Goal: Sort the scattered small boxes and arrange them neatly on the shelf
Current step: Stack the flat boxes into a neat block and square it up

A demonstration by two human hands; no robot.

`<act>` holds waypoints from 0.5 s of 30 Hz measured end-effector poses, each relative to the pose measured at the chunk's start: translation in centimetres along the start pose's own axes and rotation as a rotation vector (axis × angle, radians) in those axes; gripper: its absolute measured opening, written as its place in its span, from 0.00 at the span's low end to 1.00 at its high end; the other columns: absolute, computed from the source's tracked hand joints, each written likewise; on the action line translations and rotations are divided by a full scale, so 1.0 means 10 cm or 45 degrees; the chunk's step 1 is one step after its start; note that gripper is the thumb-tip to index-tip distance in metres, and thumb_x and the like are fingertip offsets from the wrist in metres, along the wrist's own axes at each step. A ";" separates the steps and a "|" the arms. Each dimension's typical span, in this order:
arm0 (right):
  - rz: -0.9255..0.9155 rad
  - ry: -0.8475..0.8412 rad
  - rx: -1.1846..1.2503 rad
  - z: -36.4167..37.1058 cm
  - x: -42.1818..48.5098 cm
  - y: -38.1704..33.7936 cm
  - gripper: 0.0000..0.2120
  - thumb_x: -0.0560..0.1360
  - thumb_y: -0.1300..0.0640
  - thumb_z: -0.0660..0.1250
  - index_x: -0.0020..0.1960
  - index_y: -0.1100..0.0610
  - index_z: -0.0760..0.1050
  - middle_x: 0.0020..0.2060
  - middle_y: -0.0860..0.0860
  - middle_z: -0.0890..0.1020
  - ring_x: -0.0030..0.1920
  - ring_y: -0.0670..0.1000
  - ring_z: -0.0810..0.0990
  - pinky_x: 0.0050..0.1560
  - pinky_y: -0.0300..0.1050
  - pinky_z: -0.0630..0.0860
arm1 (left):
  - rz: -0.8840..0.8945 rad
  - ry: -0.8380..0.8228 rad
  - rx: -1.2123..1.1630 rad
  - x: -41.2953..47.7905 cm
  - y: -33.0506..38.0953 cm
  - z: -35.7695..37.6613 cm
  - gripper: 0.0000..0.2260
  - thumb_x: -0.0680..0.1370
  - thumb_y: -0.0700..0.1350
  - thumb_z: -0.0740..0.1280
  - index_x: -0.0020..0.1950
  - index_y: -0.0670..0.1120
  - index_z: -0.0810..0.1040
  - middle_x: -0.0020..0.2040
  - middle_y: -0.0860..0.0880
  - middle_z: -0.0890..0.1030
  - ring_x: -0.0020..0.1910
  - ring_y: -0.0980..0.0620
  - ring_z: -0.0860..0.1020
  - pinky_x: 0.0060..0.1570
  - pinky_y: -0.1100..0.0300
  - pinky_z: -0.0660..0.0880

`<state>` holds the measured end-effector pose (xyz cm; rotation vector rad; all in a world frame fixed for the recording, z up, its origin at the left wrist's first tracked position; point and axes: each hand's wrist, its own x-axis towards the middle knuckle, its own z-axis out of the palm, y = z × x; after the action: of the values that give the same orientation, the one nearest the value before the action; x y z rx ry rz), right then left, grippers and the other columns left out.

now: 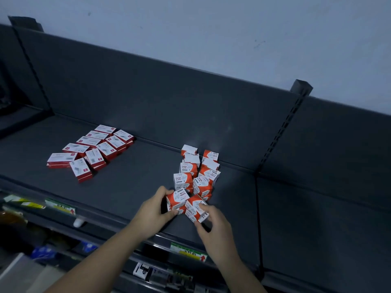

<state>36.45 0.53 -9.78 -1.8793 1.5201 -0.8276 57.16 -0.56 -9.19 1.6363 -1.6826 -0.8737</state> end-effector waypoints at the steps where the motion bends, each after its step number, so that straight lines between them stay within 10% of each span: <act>1: -0.014 -0.001 -0.023 0.00 0.03 0.00 0.17 0.75 0.56 0.72 0.62 0.47 0.73 0.56 0.38 0.75 0.58 0.36 0.74 0.56 0.32 0.73 | -0.006 -0.005 -0.035 0.04 -0.02 0.00 0.15 0.74 0.51 0.73 0.52 0.59 0.67 0.56 0.65 0.79 0.55 0.66 0.77 0.57 0.56 0.76; 15: -0.045 0.035 -0.217 0.14 0.10 0.06 0.20 0.77 0.55 0.68 0.67 0.47 0.69 0.63 0.44 0.67 0.59 0.43 0.74 0.52 0.33 0.70 | -0.035 0.090 0.079 0.19 -0.10 0.09 0.20 0.76 0.58 0.68 0.64 0.66 0.63 0.61 0.67 0.74 0.63 0.63 0.71 0.66 0.47 0.65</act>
<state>37.34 -0.48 -11.00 -2.0293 1.6229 -0.7632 56.93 -2.42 -10.51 1.7157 -1.6571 -0.7747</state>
